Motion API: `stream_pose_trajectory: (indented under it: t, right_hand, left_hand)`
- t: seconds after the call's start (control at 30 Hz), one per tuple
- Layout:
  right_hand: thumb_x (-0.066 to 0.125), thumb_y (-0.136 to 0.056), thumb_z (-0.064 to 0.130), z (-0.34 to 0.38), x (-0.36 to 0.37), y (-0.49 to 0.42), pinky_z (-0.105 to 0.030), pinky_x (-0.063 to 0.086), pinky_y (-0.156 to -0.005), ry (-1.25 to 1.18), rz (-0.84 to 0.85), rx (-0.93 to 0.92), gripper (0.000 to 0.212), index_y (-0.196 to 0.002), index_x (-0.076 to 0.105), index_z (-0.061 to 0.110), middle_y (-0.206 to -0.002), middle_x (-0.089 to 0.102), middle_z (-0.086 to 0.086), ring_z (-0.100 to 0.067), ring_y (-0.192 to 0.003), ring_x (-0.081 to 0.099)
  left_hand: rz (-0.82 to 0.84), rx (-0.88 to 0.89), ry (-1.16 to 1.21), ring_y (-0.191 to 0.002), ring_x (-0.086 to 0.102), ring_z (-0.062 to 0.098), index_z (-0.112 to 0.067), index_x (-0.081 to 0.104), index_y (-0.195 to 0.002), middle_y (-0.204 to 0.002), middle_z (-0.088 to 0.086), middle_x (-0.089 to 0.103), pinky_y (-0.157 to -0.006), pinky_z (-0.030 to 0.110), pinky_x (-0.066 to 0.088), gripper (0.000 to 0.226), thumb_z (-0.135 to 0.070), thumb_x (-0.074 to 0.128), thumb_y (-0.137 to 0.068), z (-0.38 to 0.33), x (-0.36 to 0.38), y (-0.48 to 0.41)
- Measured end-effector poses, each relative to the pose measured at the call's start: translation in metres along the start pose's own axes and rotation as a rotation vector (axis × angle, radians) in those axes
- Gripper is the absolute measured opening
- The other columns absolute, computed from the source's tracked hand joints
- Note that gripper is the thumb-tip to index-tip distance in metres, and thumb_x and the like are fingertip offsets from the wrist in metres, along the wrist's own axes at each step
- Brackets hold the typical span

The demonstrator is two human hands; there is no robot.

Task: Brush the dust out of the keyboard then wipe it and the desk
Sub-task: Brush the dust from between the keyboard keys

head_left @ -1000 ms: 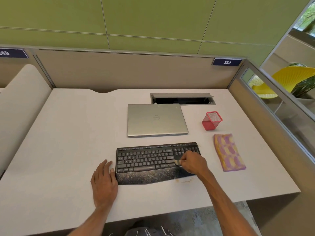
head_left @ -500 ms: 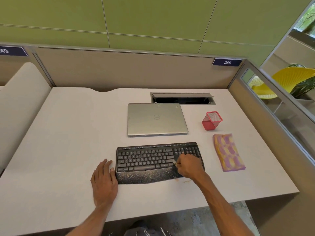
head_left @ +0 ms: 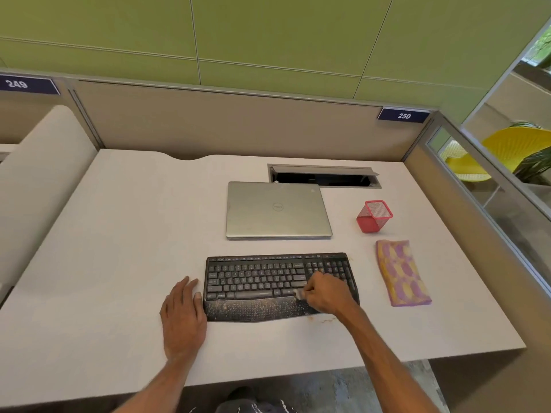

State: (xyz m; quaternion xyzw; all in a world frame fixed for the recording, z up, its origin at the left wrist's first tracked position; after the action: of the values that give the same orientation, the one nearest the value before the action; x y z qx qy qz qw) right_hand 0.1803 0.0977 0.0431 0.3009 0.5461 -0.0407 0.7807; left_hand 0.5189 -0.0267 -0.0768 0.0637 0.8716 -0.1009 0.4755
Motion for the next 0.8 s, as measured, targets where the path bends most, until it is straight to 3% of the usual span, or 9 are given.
stream_pose_trajectory:
  t: [0.17,0.4,0.5,0.6,0.67,0.8]
  right_hand:
    - [0.064,-0.09,0.026,-0.004,-0.017,0.001,-0.024,0.048,-0.065,-0.012,-0.119,0.044,0.018,-0.095,0.081,0.027,-0.082,0.076,0.013,-0.005,-0.067,0.064]
    - [0.066,-0.095,0.035,0.001,-0.004,0.0,-0.033,0.059,-0.082,0.006,-0.106,0.031,0.018,-0.103,0.078,0.025,-0.088,0.076,0.009,-0.012,-0.077,0.067]
    - [0.065,-0.094,0.032,0.001,-0.003,0.003,-0.026,0.052,-0.071,0.021,-0.042,0.004,0.019,-0.1,0.081,0.024,-0.088,0.077,0.01,-0.008,-0.074,0.066]
    - [0.065,-0.094,0.031,-0.005,-0.012,0.003,-0.023,0.045,-0.059,-0.036,-0.122,0.051,0.017,-0.094,0.081,0.026,-0.076,0.071,0.015,-0.002,-0.064,0.061]
    - [0.065,-0.096,0.034,-0.008,-0.015,0.002,-0.026,0.052,-0.063,-0.052,-0.183,0.08,0.017,-0.094,0.08,0.026,-0.071,0.069,0.015,-0.003,-0.062,0.06]
    - [0.066,-0.097,0.036,0.0,-0.003,0.002,-0.03,0.056,-0.073,-0.048,-0.084,0.048,0.018,-0.096,0.08,0.024,-0.086,0.076,0.009,-0.009,-0.074,0.067]
  left_hand:
    - [-0.008,0.008,-0.001,-0.152,0.045,0.025,-0.023,0.055,-0.15,-0.162,0.001,0.051,-0.126,0.052,0.036,0.049,-0.039,0.027,-0.114,-0.001,-0.001,0.0]
    - [-0.006,0.006,0.006,-0.151,0.045,0.025,-0.024,0.055,-0.15,-0.162,0.0,0.051,-0.125,0.052,0.036,0.049,-0.041,0.026,-0.114,0.0,0.0,0.0]
    - [-0.001,0.002,0.001,-0.151,0.045,0.025,-0.025,0.054,-0.15,-0.162,-0.001,0.05,-0.125,0.051,0.036,0.049,-0.041,0.025,-0.114,0.001,0.0,0.0]
    - [-0.005,0.0,-0.008,-0.151,0.045,0.025,-0.025,0.054,-0.15,-0.163,-0.001,0.05,-0.125,0.051,0.036,0.049,-0.041,0.026,-0.114,0.0,0.0,0.0]
    - [-0.002,-0.003,-0.003,-0.151,0.045,0.025,-0.026,0.054,-0.15,-0.163,-0.002,0.05,-0.124,0.051,0.036,0.048,-0.041,0.026,-0.114,0.0,0.001,0.001]
    - [-0.005,-0.006,0.004,-0.15,0.045,0.025,-0.026,0.054,-0.15,-0.162,-0.002,0.05,-0.124,0.051,0.035,0.048,-0.041,0.027,-0.113,0.001,0.0,0.0]
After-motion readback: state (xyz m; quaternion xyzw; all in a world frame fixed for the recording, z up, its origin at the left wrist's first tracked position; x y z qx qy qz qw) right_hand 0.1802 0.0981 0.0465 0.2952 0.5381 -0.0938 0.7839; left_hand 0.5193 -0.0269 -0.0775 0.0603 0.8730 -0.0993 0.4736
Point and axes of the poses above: each hand's wrist, its own y-axis away from the middle knuckle, its own x-axis out of the palm, z = x × y, the point moved 5 cm from there along -y, towards the middle knuckle
